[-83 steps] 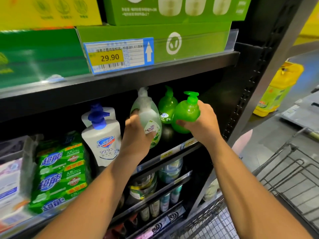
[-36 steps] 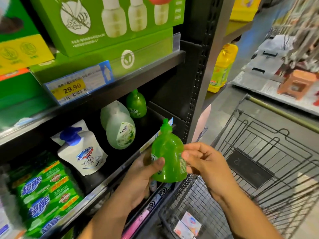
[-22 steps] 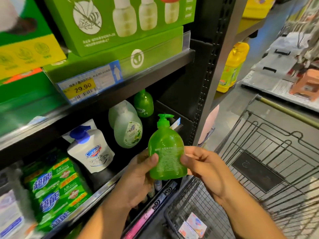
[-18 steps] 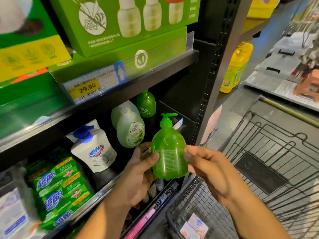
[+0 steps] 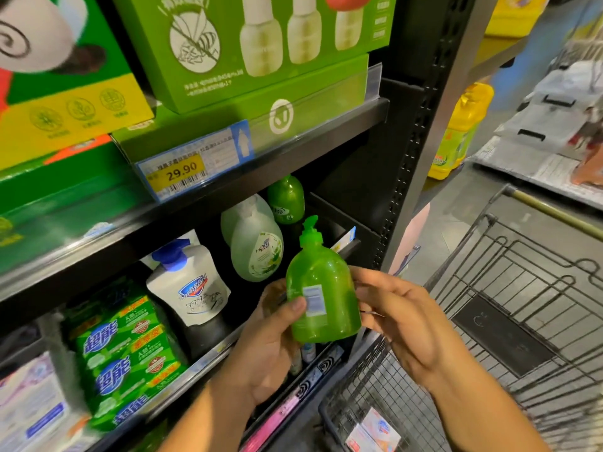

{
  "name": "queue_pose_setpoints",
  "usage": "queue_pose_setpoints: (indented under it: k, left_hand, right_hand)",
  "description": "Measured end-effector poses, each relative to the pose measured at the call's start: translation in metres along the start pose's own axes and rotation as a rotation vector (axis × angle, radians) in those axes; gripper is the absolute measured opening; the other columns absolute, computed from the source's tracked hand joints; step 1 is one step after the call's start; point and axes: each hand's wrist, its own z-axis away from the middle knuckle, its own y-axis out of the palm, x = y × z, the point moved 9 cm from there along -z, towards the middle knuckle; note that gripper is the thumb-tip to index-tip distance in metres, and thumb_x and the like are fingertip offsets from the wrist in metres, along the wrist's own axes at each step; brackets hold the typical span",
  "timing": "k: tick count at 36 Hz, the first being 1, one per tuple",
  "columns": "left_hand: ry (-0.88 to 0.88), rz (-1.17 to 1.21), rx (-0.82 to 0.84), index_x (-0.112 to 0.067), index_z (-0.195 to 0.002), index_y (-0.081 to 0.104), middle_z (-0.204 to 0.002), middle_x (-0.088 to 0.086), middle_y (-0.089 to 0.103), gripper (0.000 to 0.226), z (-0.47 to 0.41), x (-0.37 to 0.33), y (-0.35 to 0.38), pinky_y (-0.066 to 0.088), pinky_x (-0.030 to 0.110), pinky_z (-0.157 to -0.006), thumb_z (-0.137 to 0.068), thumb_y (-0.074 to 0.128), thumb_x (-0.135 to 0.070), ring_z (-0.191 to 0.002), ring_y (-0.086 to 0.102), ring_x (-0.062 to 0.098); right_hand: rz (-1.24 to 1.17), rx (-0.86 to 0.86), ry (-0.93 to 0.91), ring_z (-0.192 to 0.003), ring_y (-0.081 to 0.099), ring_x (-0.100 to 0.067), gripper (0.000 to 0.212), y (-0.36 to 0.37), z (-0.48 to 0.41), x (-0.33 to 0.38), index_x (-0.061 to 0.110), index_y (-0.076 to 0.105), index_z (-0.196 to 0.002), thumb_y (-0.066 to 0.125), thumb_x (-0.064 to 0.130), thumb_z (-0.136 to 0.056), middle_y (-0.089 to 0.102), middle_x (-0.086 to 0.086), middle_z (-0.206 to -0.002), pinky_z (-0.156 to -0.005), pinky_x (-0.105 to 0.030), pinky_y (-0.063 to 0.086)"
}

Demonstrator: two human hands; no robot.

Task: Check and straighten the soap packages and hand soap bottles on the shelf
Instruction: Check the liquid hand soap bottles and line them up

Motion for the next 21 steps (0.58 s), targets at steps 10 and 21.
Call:
queue_pose_setpoints:
  k: [10,21]
  left_hand:
    - [-0.009,-0.082,0.013,-0.011,-0.118,0.067,-0.118,0.020,0.068,0.073,0.006,-0.010,0.005,0.058,0.043,-0.075,-0.057,0.093,-0.041,-0.098,0.070,0.032]
    - [-0.077,-0.230,-0.038,-0.013,-0.114,0.069,-0.113,0.023,0.070,0.047,0.010,-0.007,0.005,0.047,0.054,-0.093,-0.074,0.070,-0.037,-0.099,0.066,0.036]
  right_hand:
    - [0.082,0.046,0.031,-0.106,0.068,-0.040,0.071,0.008,-0.001,-0.014,0.011,0.065,-0.120,0.093,0.032,-0.058,0.072,-0.019,-0.113,-0.097,-0.059,0.051]
    - [0.150,-0.014,-0.020,-0.074,0.069,-0.016,0.059,-0.003,0.000,-0.008,0.010,0.064,-0.119,0.078,0.008,-0.062,0.071,0.000,-0.075,-0.063,-0.029,0.051]
